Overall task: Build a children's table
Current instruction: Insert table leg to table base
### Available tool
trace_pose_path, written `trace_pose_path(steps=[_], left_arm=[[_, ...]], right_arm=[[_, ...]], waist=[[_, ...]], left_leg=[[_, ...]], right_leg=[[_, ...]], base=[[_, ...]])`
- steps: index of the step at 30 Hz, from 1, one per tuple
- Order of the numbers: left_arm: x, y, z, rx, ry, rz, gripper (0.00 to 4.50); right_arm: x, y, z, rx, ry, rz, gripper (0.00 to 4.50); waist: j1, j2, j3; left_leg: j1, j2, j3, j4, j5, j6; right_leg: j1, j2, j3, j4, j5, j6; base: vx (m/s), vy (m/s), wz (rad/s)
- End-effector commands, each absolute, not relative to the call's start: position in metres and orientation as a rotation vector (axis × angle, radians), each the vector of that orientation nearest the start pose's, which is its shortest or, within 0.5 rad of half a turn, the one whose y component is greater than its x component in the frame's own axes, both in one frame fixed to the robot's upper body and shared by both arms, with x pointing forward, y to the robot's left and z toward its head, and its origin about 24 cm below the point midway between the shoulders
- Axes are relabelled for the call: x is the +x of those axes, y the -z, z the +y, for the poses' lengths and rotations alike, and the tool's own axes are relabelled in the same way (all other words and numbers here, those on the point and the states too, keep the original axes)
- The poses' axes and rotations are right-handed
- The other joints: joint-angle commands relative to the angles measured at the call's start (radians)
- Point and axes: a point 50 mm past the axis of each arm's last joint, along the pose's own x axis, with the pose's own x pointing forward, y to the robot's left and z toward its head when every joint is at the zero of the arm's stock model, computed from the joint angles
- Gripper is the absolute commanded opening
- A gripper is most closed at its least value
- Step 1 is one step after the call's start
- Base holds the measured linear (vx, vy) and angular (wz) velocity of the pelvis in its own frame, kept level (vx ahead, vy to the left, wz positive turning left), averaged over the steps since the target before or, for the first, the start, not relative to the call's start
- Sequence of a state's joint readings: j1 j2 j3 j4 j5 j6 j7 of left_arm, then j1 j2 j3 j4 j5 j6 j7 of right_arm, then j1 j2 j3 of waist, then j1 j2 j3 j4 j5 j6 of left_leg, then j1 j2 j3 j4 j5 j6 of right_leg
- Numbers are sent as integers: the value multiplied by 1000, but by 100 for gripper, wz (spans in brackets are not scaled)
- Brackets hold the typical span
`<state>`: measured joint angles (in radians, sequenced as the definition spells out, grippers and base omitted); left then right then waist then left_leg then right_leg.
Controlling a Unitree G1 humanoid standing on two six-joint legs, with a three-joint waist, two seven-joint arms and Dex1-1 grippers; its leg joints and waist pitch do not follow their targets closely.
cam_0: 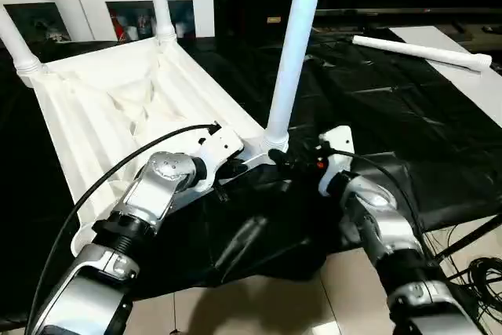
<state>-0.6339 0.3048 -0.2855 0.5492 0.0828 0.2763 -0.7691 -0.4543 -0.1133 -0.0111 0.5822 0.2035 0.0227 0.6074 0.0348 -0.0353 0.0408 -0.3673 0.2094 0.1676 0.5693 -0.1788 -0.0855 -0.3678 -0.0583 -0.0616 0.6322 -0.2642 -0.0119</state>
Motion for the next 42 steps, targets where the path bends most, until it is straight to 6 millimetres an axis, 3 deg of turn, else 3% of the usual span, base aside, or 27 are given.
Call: trace_pose_path(steps=[1,13,14,20,26,27,30,37,42], left_arm=[[343,-58,131,514,879,449,0],[345,-58,135,541,881,430,0],[346,-59,136,543,881,421,0],[351,-61,145,594,836,391,0],[353,-64,159,618,802,380,0],[352,-65,161,593,832,388,44],[350,-67,162,568,859,399,63],[348,-69,165,549,876,382,137],[351,-85,174,491,845,314,167]], right_arm=[[324,-42,-128,128,-631,127,444],[318,-43,-131,127,-619,138,444],[318,-44,-131,128,-620,136,444],[318,-46,-129,130,-625,133,444],[316,-46,-127,133,-631,134,444],[316,-46,-127,135,-631,136,450],[315,-46,-126,138,-630,137,450],[315,-48,-127,145,-626,134,450],[313,-51,-131,157,-620,127,450]], waist=[[6,1,-58],[7,-1,-59],[7,-9,-59],[6,-7,-56],[6,-5,-58],[5,-6,-58],[7,-7,-61],[12,-8,-58],[18,-11,-59]], left_leg=[[8,25,-1,-44,4,121],[9,24,-1,-42,5,113],[8,24,0,-42,7,115],[9,24,0,-45,-37,96],[12,27,-3,-47,-25,82],[11,26,-3,-46,-9,83],[11,22,-1,-40,34,103],[14,25,1,-42,4,95],[15,24,2,-41,17,94]], right_leg=[[55,-74,52,-53,301,-261],[56,-73,53,-52,284,-256],[56,-73,53,-53,288,-253],[53,-75,53,-60,194,-243],[50,-75,53,-54,219,-239],[50,-74,53,-52,246,-246],[53,-72,55,-44,335,-263],[52,-74,55,-46,292,-267],[51,-73,56,-44,305,-265]], base=[[0,0,0],[0,0,0],[0,0,0],[0,0,0],[0,0,0],[0,0,0],[0,0,0],[0,0,0],[0,0,0]])
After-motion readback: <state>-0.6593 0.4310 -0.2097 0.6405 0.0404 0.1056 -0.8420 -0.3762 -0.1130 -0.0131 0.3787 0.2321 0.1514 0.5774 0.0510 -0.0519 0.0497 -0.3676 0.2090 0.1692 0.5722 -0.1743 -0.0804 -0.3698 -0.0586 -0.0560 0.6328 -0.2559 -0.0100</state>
